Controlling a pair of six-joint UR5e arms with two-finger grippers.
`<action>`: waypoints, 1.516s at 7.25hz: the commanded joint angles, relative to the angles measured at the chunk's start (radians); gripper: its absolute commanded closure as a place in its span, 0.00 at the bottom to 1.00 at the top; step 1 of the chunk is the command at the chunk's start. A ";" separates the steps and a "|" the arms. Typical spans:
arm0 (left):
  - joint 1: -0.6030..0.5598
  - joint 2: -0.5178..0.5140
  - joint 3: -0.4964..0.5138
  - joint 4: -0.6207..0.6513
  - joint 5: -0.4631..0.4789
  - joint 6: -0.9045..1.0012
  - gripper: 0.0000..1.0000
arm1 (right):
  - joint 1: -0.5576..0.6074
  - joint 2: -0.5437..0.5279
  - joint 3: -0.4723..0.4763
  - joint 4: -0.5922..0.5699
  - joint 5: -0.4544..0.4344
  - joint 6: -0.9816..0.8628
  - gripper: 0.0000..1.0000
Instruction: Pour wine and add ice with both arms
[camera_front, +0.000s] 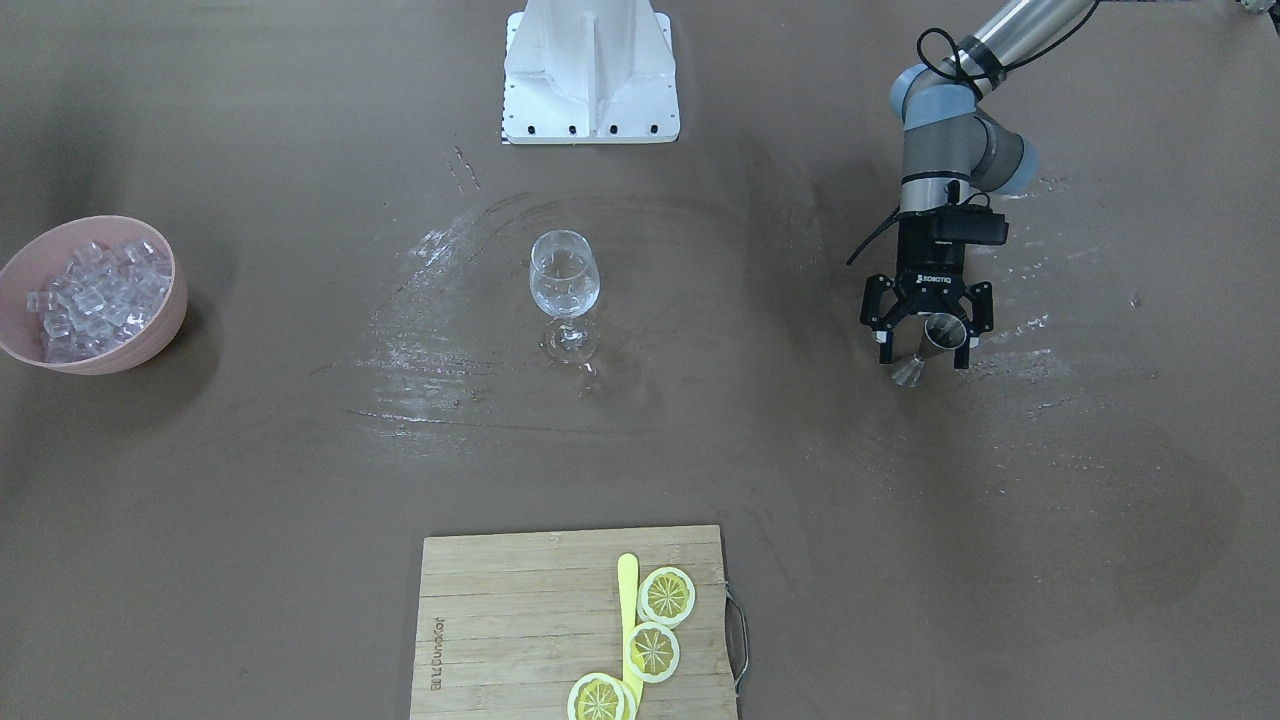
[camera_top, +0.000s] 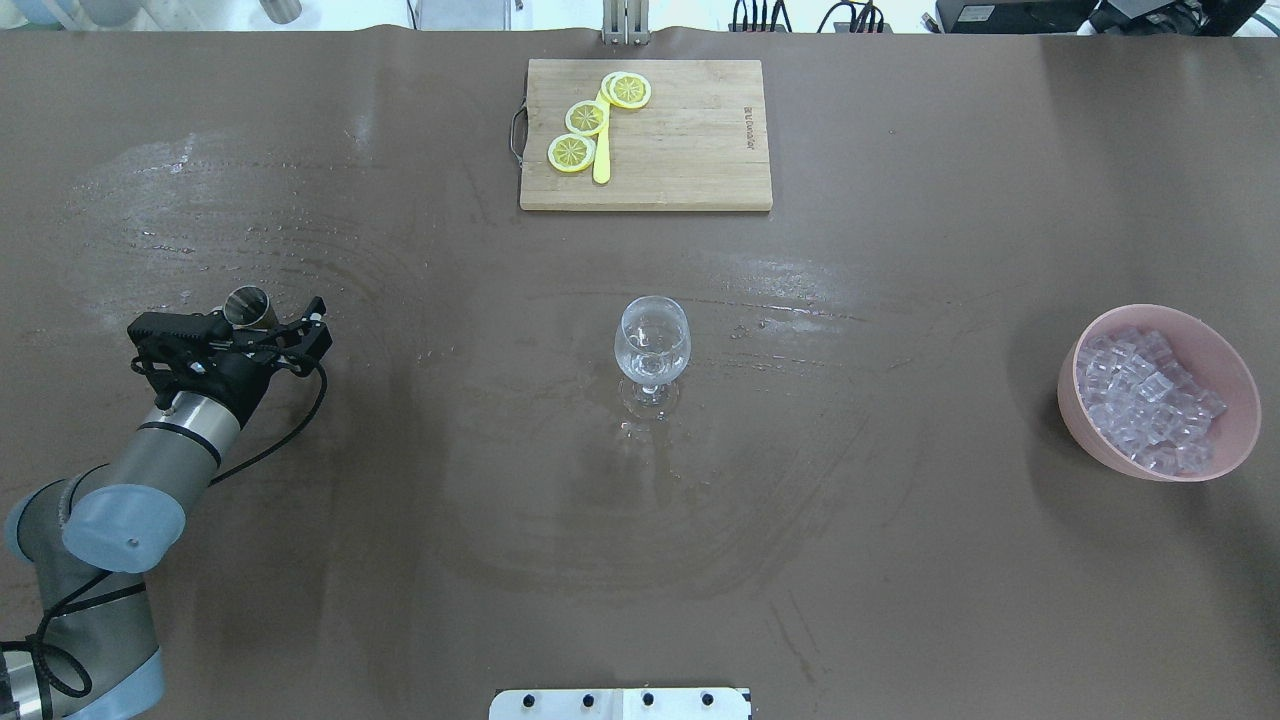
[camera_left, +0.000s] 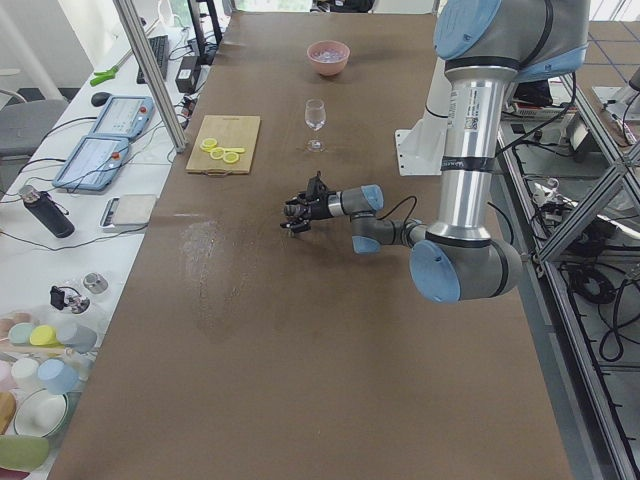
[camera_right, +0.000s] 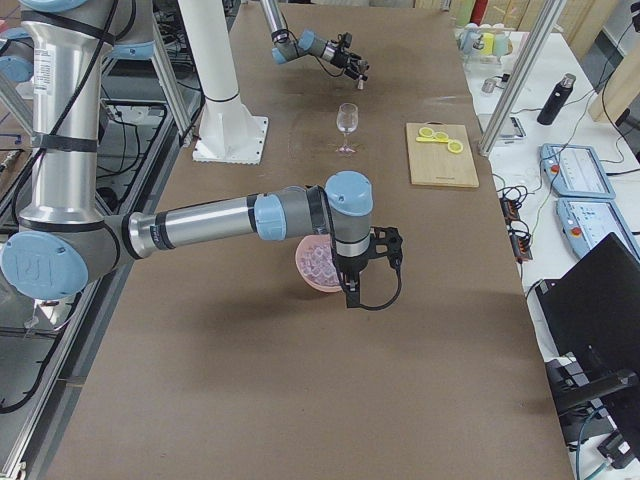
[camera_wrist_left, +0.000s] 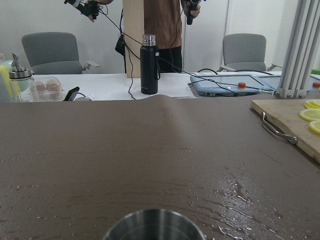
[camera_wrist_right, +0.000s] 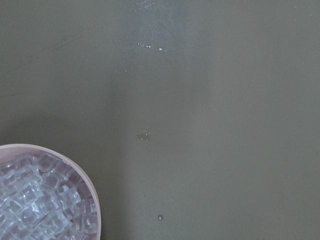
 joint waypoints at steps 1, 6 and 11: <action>-0.002 0.000 0.030 -0.005 -0.003 -0.002 0.03 | 0.000 0.000 0.000 0.000 0.000 0.000 0.00; 0.001 -0.014 0.095 -0.094 -0.007 0.001 0.04 | 0.000 0.000 0.000 0.000 0.000 0.000 0.00; 0.001 -0.013 0.095 -0.097 -0.006 0.003 0.15 | 0.000 0.000 -0.002 0.000 0.000 0.000 0.00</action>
